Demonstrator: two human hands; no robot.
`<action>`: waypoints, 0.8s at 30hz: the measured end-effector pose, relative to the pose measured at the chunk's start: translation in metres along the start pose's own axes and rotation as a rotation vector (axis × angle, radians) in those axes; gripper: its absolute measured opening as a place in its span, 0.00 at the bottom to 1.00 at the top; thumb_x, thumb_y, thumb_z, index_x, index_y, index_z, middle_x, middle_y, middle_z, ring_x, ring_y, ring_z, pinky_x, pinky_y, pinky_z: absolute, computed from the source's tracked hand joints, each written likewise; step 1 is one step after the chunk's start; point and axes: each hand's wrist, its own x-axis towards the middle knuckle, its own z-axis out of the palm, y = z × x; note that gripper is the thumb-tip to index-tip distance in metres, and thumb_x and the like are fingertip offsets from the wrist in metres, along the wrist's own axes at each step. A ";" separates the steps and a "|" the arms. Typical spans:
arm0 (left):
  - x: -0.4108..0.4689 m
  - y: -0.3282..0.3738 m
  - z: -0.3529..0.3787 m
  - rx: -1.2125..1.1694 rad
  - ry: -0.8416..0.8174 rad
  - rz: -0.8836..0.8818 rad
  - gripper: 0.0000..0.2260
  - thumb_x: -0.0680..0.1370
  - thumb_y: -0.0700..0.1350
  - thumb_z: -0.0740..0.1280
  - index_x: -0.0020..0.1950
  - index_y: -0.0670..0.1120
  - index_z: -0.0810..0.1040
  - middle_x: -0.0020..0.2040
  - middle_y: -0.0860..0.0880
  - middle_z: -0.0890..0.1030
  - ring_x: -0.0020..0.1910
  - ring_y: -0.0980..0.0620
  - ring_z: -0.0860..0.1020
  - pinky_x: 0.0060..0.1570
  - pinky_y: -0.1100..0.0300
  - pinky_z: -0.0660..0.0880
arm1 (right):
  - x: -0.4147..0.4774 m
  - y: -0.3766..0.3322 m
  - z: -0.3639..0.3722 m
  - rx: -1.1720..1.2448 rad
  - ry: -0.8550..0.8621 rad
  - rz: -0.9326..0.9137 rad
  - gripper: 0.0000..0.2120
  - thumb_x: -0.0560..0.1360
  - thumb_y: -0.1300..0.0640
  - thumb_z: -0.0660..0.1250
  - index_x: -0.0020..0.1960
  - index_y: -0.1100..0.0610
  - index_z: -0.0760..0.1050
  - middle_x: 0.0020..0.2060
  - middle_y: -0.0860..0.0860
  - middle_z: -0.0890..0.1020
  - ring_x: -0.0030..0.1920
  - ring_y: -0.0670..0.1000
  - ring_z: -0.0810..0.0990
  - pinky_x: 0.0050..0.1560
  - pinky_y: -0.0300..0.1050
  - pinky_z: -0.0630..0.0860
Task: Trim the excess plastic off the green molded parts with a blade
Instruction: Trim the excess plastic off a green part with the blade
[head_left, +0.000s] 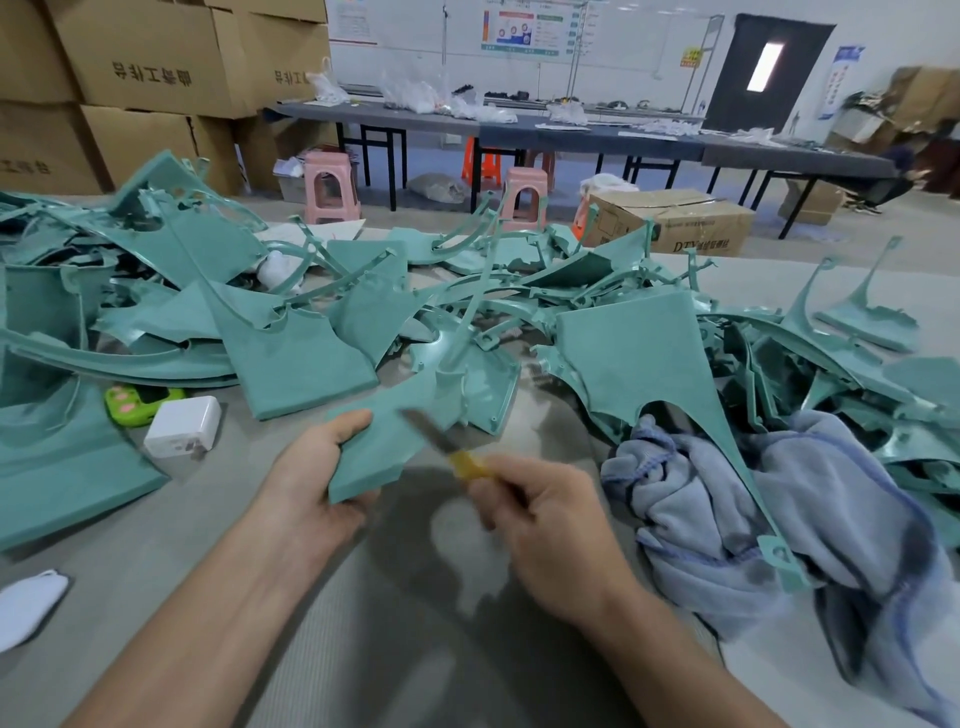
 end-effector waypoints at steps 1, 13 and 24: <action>-0.001 0.000 0.000 -0.010 -0.003 -0.010 0.07 0.82 0.41 0.65 0.44 0.43 0.76 0.23 0.49 0.78 0.16 0.55 0.74 0.14 0.70 0.65 | -0.002 -0.003 0.003 -0.039 -0.082 -0.023 0.11 0.80 0.51 0.66 0.39 0.48 0.75 0.31 0.48 0.76 0.30 0.46 0.72 0.31 0.37 0.66; 0.000 -0.004 0.000 -0.010 -0.030 0.042 0.04 0.81 0.42 0.65 0.51 0.43 0.79 0.32 0.47 0.85 0.24 0.52 0.81 0.18 0.66 0.71 | 0.003 -0.004 0.007 -0.007 -0.042 0.112 0.12 0.80 0.55 0.68 0.38 0.54 0.78 0.28 0.47 0.76 0.28 0.42 0.70 0.30 0.37 0.65; 0.002 -0.025 0.003 0.249 -0.156 0.297 0.07 0.81 0.42 0.67 0.55 0.44 0.84 0.51 0.46 0.87 0.48 0.47 0.86 0.37 0.58 0.82 | 0.019 0.006 -0.006 0.939 0.037 0.492 0.09 0.73 0.56 0.70 0.40 0.59 0.86 0.46 0.54 0.87 0.51 0.50 0.85 0.53 0.46 0.82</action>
